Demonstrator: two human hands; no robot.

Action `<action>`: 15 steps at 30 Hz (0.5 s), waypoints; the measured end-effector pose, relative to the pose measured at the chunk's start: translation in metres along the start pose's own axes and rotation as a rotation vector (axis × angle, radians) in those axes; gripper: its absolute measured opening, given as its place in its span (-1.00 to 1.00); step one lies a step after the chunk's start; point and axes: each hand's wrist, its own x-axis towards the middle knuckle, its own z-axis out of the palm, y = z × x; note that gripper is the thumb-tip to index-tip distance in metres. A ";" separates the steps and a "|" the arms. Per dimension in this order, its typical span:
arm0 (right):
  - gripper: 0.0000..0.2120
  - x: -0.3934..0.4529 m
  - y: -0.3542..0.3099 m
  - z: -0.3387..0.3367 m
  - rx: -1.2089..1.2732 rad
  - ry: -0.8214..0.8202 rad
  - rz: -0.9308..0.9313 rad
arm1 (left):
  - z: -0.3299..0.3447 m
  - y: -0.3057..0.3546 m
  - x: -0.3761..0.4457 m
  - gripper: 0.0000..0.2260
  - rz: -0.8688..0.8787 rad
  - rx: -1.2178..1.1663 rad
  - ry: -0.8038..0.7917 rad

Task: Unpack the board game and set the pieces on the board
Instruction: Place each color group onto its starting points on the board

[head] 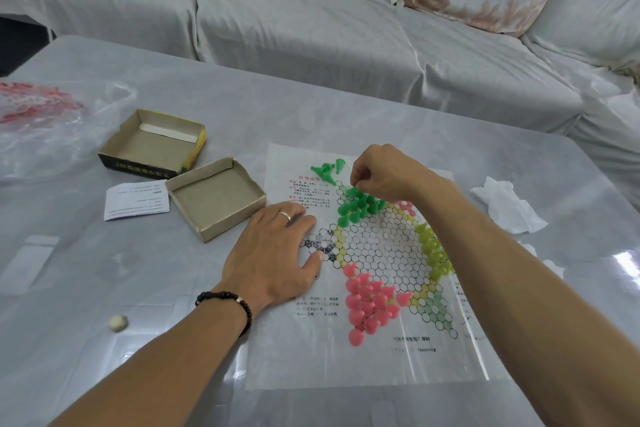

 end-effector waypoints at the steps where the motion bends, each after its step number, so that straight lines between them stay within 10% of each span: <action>1: -0.80 0.000 0.000 0.001 -0.008 -0.005 0.001 | 0.000 0.000 0.000 -0.56 -0.001 0.001 -0.001; 15: -0.76 0.010 -0.002 -0.003 0.102 0.114 0.038 | 0.000 0.000 0.000 -0.58 0.005 -0.002 -0.002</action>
